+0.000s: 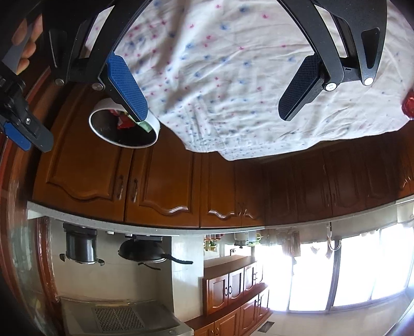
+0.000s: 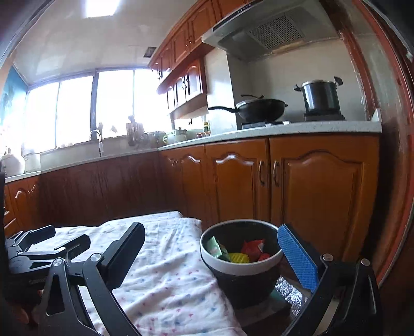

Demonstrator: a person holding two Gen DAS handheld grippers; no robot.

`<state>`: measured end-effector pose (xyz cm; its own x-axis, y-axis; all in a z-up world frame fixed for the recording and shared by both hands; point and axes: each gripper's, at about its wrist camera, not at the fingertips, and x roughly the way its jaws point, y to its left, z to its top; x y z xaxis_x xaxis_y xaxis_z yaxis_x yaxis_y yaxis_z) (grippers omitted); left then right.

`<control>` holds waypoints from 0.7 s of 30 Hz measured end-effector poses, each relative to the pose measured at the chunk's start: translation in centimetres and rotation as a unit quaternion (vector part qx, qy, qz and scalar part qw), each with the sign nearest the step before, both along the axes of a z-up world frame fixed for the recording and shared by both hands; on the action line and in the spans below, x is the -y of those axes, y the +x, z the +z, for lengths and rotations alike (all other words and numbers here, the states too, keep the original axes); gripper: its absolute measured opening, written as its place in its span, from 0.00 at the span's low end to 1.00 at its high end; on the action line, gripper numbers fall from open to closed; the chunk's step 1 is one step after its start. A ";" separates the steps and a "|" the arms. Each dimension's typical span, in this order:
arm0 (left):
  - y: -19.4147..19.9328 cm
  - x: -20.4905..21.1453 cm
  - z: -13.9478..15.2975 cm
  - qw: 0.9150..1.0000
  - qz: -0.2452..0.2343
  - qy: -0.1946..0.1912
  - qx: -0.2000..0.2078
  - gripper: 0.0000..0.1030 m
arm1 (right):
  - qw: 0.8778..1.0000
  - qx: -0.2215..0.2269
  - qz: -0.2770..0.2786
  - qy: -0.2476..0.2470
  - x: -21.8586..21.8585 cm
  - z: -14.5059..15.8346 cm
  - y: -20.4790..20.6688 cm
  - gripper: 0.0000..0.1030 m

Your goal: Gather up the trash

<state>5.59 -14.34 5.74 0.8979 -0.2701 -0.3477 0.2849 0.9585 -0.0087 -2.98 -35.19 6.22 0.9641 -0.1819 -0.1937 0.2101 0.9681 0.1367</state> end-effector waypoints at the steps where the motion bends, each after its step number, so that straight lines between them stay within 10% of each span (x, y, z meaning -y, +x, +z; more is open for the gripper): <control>1: 0.0 -0.1 -0.3 1.000 -0.001 -0.001 -0.003 1.00 | 1.000 -0.003 0.002 0.003 0.1 -0.3 0.1 1.00; 21: -0.6 -1.6 -2.9 0.999 0.041 0.017 -0.011 1.00 | 0.998 -0.029 0.040 0.043 -0.3 -3.0 1.1 1.00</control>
<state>5.03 -12.72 2.85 0.9083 -0.1844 -0.3755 0.2063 0.9783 0.0187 -1.85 -34.89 3.25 0.9613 -0.0855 -0.2617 0.1429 0.9674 0.2091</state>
